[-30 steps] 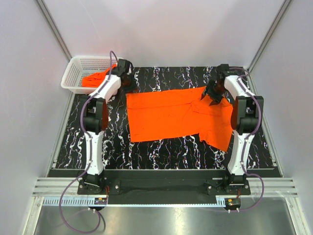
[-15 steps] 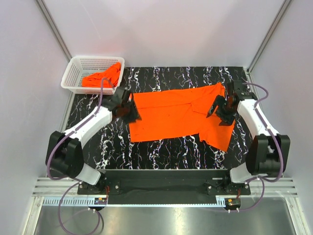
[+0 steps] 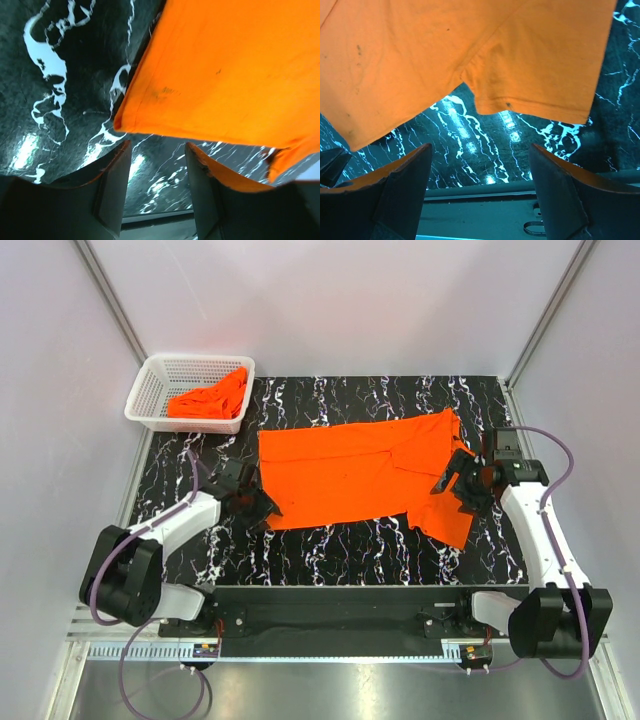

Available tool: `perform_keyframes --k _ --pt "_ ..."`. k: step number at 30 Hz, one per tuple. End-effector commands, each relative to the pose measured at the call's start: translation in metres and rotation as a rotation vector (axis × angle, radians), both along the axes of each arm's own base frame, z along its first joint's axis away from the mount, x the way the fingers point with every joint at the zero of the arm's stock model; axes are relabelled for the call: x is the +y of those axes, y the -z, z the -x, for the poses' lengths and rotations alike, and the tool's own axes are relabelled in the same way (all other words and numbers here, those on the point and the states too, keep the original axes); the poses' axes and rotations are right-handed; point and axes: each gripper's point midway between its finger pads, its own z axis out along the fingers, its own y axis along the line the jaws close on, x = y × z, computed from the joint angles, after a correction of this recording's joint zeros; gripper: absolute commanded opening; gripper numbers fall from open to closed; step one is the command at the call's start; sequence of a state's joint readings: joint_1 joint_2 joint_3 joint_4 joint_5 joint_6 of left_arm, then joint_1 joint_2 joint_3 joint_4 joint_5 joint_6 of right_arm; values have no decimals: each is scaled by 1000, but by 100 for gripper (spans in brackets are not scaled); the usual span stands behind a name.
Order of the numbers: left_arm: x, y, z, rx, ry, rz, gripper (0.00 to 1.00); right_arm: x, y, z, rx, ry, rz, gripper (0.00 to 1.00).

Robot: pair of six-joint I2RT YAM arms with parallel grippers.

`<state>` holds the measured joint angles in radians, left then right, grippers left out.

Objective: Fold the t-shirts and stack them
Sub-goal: Fold the tshirt

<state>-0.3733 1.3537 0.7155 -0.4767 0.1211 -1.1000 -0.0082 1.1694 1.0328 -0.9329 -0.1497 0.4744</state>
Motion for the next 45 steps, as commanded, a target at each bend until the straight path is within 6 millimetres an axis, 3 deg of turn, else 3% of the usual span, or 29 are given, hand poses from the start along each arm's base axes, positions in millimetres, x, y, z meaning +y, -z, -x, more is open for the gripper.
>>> perform_keyframes --k 1,11,17,20,24,35,38,41,42,45 --pt "5 0 -17 -21 -102 25 51 -9 2 7 11 16 13 85" --pt "7 15 -8 76 -166 41 49 -21 5 3 27 34 9 85" --pt "14 23 7 130 -193 17 49 -22 9 -2 42 39 0 85" --pt "18 19 11 132 -192 -6 48 -21 11 -4 47 40 -9 84" --pt "25 14 9 92 -202 -34 48 -21 14 -8 44 42 -14 85" --pt "14 29 0 153 -167 -17 43 -19 9 -13 34 48 -36 84" --pt "15 36 3 172 -165 -23 33 -21 11 -12 39 68 -27 84" --pt "16 40 6 184 -155 -28 16 -24 18 -9 67 114 -40 80" --pt "19 40 5 177 -156 -37 5 -25 22 -7 79 127 -48 76" --pt "29 36 -1 135 -139 -72 0 -29 33 -6 117 157 -65 68"
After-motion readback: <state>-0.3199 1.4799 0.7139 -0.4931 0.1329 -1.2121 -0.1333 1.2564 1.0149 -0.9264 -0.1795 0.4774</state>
